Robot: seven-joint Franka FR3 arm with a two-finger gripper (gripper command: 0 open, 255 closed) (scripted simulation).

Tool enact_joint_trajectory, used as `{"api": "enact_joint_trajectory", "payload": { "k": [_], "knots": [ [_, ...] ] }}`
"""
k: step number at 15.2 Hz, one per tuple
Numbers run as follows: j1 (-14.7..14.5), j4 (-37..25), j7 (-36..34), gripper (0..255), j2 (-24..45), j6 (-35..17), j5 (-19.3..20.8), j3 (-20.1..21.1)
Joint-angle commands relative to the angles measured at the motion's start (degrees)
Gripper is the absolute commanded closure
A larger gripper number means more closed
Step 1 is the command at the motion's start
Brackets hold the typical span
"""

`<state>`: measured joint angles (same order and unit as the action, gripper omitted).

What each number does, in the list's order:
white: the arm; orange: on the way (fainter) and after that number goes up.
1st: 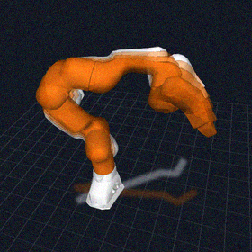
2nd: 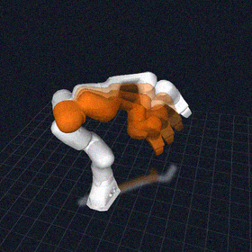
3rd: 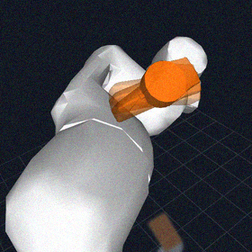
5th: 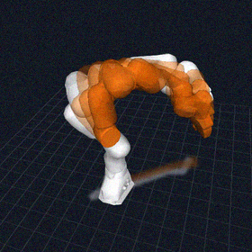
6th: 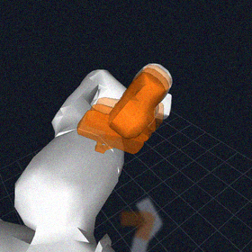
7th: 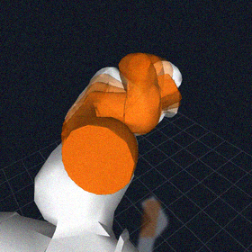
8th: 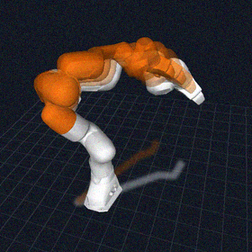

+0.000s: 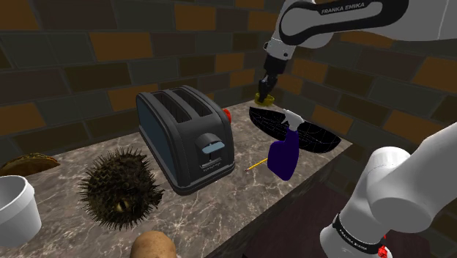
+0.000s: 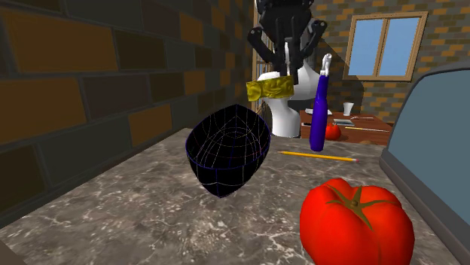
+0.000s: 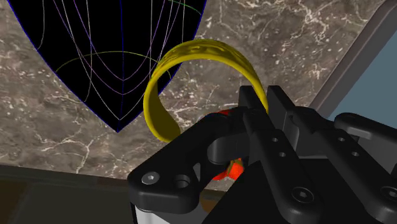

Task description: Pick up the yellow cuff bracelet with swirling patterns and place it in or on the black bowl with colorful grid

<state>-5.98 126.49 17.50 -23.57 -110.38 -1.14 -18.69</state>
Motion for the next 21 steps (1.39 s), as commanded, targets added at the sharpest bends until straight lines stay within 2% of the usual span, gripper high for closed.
{"api": "enact_joint_trajectory", "payload": {
  "k": [1,8,21],
  "knots": [
    [1.26,2.13,1.49,255,-3.16,1.05,1.22,-1.00],
    [6.43,7.46,7.81,255,-13.08,5.70,6.07,-5.41],
    [6.99,16.75,8.98,255,-12.24,-4.36,7.01,-7.32]
  ]
}}
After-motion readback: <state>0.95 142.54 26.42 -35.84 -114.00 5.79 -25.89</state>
